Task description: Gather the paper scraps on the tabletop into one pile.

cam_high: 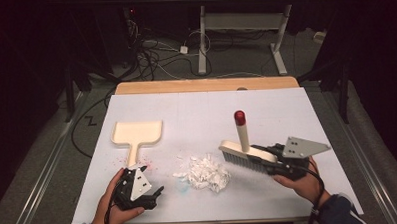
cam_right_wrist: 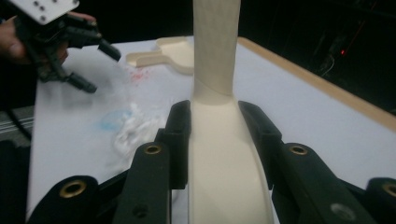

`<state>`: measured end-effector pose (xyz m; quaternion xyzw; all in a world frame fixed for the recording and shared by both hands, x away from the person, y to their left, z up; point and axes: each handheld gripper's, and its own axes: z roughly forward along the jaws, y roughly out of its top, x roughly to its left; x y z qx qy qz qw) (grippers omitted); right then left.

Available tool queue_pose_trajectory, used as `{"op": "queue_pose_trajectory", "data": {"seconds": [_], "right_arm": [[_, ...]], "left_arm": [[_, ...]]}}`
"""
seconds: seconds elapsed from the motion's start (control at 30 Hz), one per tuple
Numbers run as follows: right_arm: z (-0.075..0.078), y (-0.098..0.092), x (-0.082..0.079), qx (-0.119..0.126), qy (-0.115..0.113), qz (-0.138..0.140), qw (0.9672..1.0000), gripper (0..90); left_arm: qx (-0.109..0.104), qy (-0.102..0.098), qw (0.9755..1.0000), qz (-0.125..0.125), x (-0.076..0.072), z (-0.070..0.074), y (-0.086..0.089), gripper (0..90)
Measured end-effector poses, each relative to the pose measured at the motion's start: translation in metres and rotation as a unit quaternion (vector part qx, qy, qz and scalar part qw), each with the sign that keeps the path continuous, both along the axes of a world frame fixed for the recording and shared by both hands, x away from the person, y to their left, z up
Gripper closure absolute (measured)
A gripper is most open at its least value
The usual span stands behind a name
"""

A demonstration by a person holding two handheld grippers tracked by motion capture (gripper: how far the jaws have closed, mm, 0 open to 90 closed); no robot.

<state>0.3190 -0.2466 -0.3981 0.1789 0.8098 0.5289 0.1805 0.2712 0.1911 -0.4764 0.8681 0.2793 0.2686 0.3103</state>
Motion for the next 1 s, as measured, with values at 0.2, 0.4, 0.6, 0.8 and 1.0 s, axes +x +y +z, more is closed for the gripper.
{"op": "queue_pose_trajectory", "data": {"seconds": [0.2,0.4,0.6,0.8,1.0], "right_arm": [[-0.015,-0.026,-0.032,-0.032,0.031,-0.006,0.999,68.2],[-0.013,-0.032,-0.049,0.005,0.039,0.047,0.9981,68.2],[-0.024,0.011,-0.045,0.041,0.054,0.153,0.986,68.2],[-0.045,0.055,-0.032,0.029,0.057,0.186,0.9804,68.3],[-0.053,0.073,-0.005,0.007,0.036,0.166,0.9855,67.9]], "left_arm": [[0.002,-0.004,1.0,0.0,-0.001,0.002,-0.002,17.1],[0.004,-0.003,1.0,-0.001,0.001,0.002,-0.003,17.1],[-0.004,-0.007,0.9999,0.008,0.003,0.004,0.002,17.1],[-0.009,-0.011,0.9998,0.013,0.004,0.005,0.004,17.1],[-0.005,-0.007,0.9999,0.007,0.004,0.004,0.004,17.1]]}}
